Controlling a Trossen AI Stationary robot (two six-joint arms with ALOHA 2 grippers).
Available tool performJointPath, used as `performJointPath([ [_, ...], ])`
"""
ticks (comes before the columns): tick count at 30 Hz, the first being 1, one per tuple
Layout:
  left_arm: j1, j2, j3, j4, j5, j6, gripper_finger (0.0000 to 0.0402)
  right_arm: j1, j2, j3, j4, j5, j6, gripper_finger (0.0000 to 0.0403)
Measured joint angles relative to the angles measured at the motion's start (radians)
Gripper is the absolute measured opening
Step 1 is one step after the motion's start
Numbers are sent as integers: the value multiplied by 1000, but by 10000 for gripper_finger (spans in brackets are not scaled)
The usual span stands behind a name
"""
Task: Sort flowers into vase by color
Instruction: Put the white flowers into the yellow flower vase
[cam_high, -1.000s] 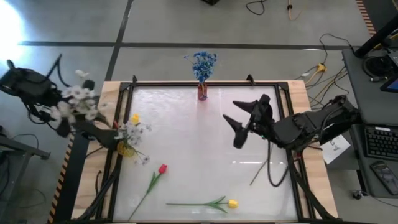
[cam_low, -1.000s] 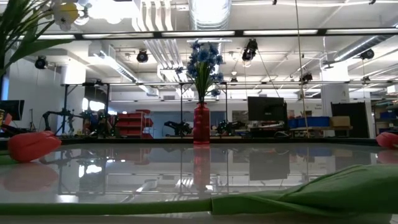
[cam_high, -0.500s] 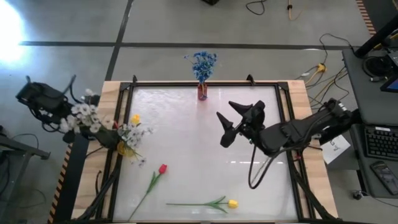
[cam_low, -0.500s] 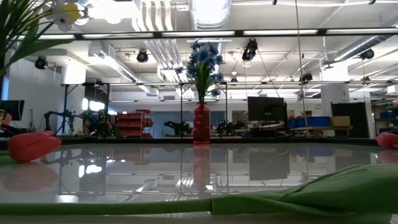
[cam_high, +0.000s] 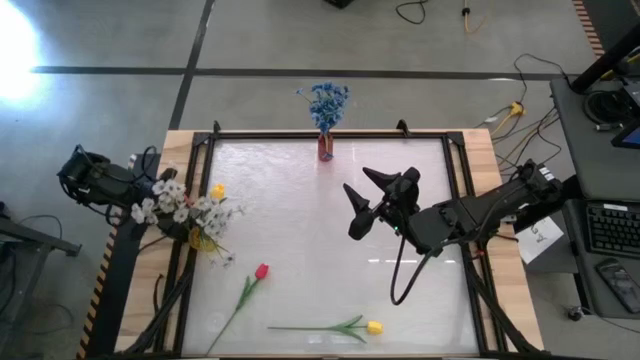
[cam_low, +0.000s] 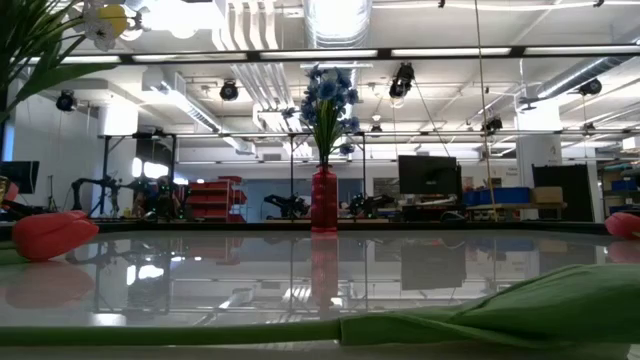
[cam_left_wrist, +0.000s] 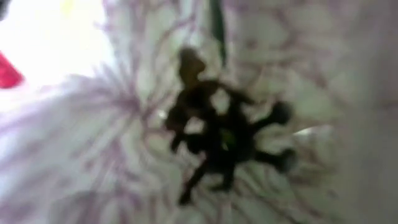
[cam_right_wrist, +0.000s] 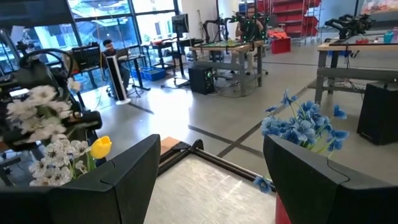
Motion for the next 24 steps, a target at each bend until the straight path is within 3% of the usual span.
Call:
performJointPath([
  [12, 0, -41, 75, -39, -56, 2, 0, 0, 0, 0, 1, -1, 21, 276],
  [24, 1, -94, -24, -53, -135, -20, 0, 0, 5, 1, -1, -3, 39, 276],
])
